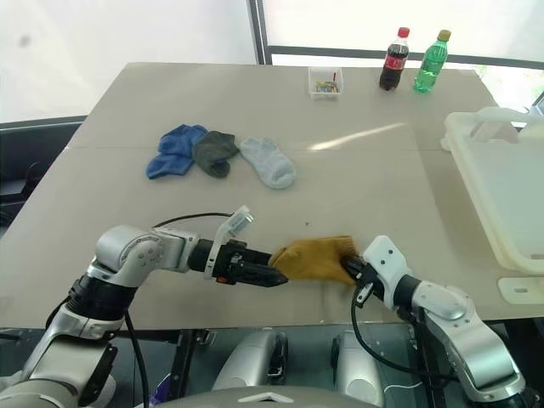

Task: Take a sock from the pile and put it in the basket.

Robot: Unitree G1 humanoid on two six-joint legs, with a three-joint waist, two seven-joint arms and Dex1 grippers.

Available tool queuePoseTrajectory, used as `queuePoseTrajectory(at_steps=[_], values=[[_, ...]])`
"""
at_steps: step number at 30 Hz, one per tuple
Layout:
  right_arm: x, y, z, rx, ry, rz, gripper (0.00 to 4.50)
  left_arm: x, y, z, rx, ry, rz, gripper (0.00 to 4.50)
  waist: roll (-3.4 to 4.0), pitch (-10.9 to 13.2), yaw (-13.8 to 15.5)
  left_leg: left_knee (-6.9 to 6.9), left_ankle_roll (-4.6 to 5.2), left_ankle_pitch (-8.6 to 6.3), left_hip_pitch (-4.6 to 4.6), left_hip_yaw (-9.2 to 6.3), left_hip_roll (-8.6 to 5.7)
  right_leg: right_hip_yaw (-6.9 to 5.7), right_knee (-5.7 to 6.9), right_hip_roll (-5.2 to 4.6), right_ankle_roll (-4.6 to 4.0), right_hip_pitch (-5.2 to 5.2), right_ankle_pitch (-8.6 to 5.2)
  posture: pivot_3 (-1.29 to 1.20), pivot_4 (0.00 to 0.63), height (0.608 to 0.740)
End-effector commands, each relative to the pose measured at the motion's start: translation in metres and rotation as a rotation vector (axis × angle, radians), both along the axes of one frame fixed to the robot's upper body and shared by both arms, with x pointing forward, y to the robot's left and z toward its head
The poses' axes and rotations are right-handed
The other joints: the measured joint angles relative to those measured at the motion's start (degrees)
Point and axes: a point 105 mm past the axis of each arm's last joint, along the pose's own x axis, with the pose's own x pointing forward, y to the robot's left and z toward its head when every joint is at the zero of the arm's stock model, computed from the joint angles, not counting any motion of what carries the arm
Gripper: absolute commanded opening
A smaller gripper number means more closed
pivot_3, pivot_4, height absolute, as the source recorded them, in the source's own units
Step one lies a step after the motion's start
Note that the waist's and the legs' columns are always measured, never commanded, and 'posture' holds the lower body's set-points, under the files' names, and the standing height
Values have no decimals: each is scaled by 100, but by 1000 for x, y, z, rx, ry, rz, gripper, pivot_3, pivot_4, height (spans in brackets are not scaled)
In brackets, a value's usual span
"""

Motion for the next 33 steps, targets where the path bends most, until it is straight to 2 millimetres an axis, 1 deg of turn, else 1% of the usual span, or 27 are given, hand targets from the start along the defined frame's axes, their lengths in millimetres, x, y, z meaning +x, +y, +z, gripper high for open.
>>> queuePoseTrajectory(at_steps=[1, 8, 11, 15, 18, 21, 25, 28, 30, 33], values=[[0, 0, 4, 0, -10, -1, 52, -13, -7, 6, -33, 44, -73, 4500, 0, 0, -2, 0, 0, 0, 0, 0, 0, 0, 0, 0, 0, 0, 0, 0, 150, 729], [0, 3, 6, 1, -9, 5, 52, -8, -19, 7, -93, 72, -46, 4500, -1, 1, -1, 0, 0, 0, -1, 1, -1, -1, 0, 2, 1, 0, 0, 0, 150, 729], [-1, 3, 7, 4, -9, 5, 52, -6, -25, 17, -150, 67, -44, 4500, -1, 1, 1, 0, 0, 0, -1, 0, -1, -2, 0, 3, 1, 0, 0, 0, 150, 729], [-2, 4, 8, 13, -7, 8, 52, 0, -34, 21, -178, 10, -50, 4500, -1, 1, 2, 1, 1, 0, -2, 1, -2, -2, 0, 5, 1, 0, 0, 0, 150, 729], [-5, 5, 10, 20, -8, 13, 52, 1, -41, 21, -170, -32, -77, 4500, -1, 1, 2, 1, 1, 0, -2, 1, -3, -2, 0, 7, 1, 0, 0, 0, 150, 729], [-5, 5, 11, 18, -12, 11, 52, 5, -40, 22, -160, -62, -80, 4500, -1, 1, 0, 0, 1, 0, -4, 2, -4, 0, 0, 11, 1, 1, 0, 0, 150, 729], [-6, 4, 12, 16, -18, 3, 52, 11, -30, 18, -144, -74, -57, 4500, 0, 2, -1, 0, 1, 0, -6, 2, -4, -1, 0, 18, 0, -1, 0, 0, 150, 729], [-7, 4, 11, 20, -16, -4, 52, 7, -38, 19, -163, -54, -96, 4500, 0, 2, 11, 0, 1, 0, -7, 2, -4, -2, 0, 18, 0, -2, 0, 0, 150, 729], [-7, 4, 13, 26, -17, -10, 52, 3, -46, 25, -195, -13, -128, 4500, -1, 3, 22, 0, 1, 0, -9, 0, -6, -4, -3, 15, 1, -1, 0, 0, 150, 729], [-9, 3, 15, 28, -21, -16, 52, -1, -50, 27, -206, 25, -158, 4500, -2, 4, 11, 1, 2, 0, -13, 0, -7, -5, -3, 14, 1, -1, 0, 0, 150, 729]])
